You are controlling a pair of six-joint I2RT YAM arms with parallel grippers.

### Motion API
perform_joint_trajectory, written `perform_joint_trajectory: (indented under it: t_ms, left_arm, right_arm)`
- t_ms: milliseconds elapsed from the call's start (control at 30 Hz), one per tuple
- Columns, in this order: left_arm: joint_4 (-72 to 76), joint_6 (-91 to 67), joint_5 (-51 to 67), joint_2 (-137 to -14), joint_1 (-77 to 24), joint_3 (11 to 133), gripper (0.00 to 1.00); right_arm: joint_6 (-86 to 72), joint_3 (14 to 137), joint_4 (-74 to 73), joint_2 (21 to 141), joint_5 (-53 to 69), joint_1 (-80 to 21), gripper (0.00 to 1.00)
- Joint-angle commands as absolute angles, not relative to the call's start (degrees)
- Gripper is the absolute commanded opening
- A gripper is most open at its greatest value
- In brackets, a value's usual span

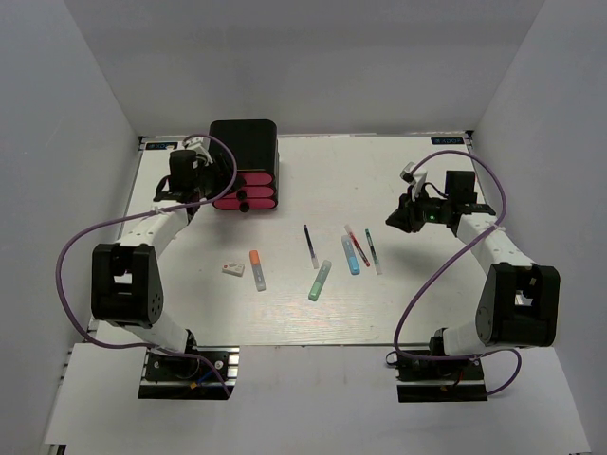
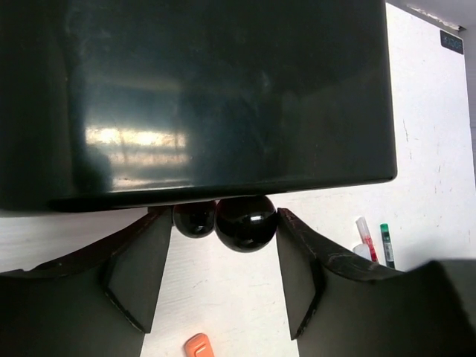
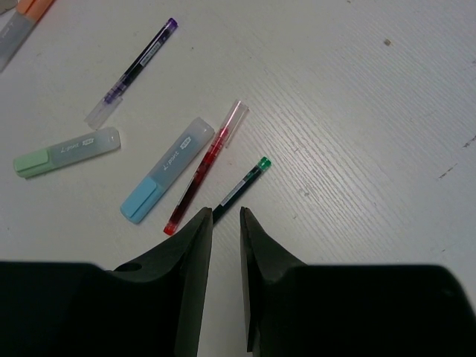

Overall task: Sort the stationery into containers
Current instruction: Open the drawer in the storage box.

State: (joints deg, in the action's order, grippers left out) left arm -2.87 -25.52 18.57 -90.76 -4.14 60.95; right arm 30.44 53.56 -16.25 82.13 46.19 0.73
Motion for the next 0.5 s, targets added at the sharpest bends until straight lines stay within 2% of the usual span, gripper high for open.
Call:
perform_joint_trajectory:
  t_ms: [0, 67, 167, 300, 467]
  left_arm:
    - [-1.23, -27.06, 18.72, -90.7, -4.39, 62.93, 0.67]
    - [-0.53, -27.59, 18.72, -91.23, -4.92, 63.63, 0.63]
    - [-0.53, -28.12, 18.72, -91.76, -5.44, 63.63, 0.53]
    - [-0.53, -28.12, 18.72, -91.24, -5.45, 63.63, 0.34]
    - [-0.53, -28.12, 19.25, -88.25, -5.98, 59.86, 0.19]
  right_arm:
    - [30.15, 53.09, -14.85, 82.35, 46.67, 0.7, 0.28]
    - [29.97, 53.09, -14.68, 82.18, 46.67, 0.7, 0.28]
    - [30.06, 52.65, -14.5, 81.92, 46.76, 0.61, 0.28]
    - [29.88, 52.38, -14.41, 81.91, 46.76, 0.62, 0.28]
    - [32.86, 52.47, -16.08, 81.04, 48.07, 0.35, 0.3]
